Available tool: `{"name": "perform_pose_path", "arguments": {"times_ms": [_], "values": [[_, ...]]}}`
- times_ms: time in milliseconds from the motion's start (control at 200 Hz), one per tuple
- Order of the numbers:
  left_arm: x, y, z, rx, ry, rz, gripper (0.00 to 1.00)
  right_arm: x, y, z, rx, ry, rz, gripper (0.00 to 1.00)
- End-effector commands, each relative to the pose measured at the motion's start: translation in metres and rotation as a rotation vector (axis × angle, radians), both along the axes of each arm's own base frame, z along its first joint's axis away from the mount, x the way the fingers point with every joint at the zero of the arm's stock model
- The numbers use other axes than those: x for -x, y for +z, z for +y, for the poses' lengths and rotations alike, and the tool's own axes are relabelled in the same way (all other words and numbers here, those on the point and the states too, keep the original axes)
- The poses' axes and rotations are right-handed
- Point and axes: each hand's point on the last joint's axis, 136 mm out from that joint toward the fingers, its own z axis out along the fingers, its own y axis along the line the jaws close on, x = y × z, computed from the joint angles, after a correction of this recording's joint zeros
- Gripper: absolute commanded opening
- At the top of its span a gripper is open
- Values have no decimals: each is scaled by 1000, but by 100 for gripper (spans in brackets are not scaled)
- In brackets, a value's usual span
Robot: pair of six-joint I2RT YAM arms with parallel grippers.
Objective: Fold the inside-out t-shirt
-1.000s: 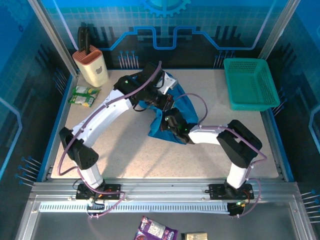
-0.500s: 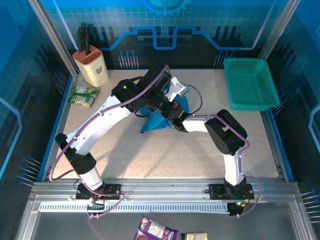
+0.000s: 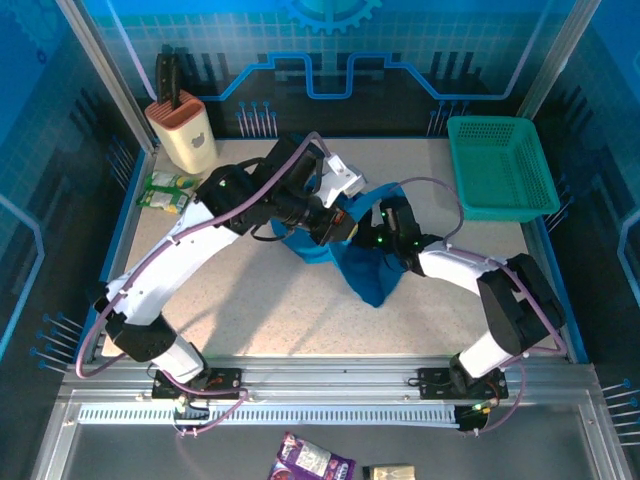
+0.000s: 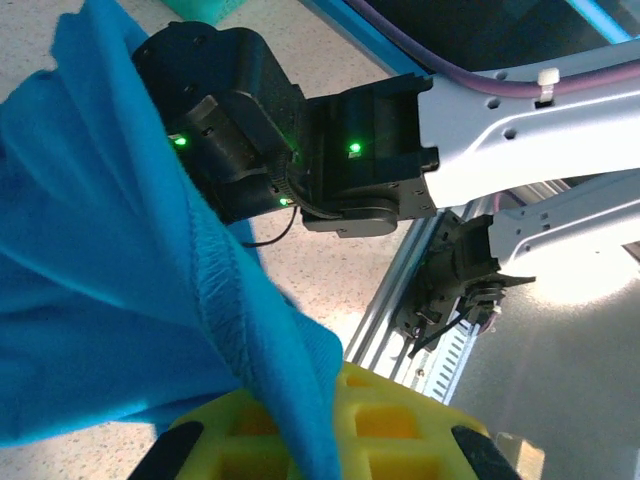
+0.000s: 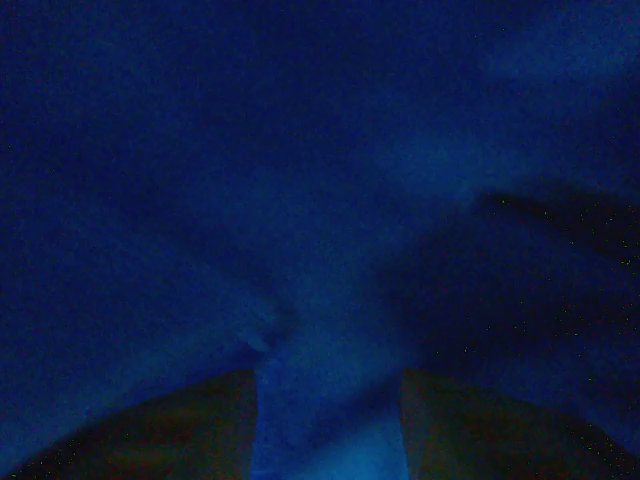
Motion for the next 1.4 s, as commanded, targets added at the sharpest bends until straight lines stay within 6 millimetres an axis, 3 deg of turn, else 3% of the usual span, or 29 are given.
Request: {"name": "perform_pose_path", "arguments": {"times_ms": [0, 170, 355, 600, 780, 875, 1001, 1181, 1246, 1396], "values": [[14, 3, -11, 47, -61, 36, 0, 15, 14, 36, -175, 142, 28, 43], [18, 7, -26, 81, -92, 47, 0, 10, 20, 98, -306, 294, 65, 42], [30, 26, -42, 131, -142, 13, 0, -3, -22, 138, -262, 289, 131, 45], [52, 75, -40, 266, -190, -48, 0, -32, -74, 159, -179, 177, 191, 58], [75, 118, -23, 399, -215, -90, 0, -45, -93, 177, -112, 169, 209, 75], [79, 127, -12, 420, -197, -119, 0, -45, -104, 182, -14, 165, 213, 82], [69, 126, 6, 381, -92, -179, 0, -50, -122, 155, 172, 67, 244, 78], [21, 108, 49, 228, 211, -309, 0, -37, -120, 79, 235, -21, 310, 30], [-5, 88, 67, 151, 331, -319, 0, -23, -109, 50, 259, -9, 327, 16], [-69, 18, 117, -7, 596, -234, 0, 14, -84, 9, 287, 78, 380, 3]]}}
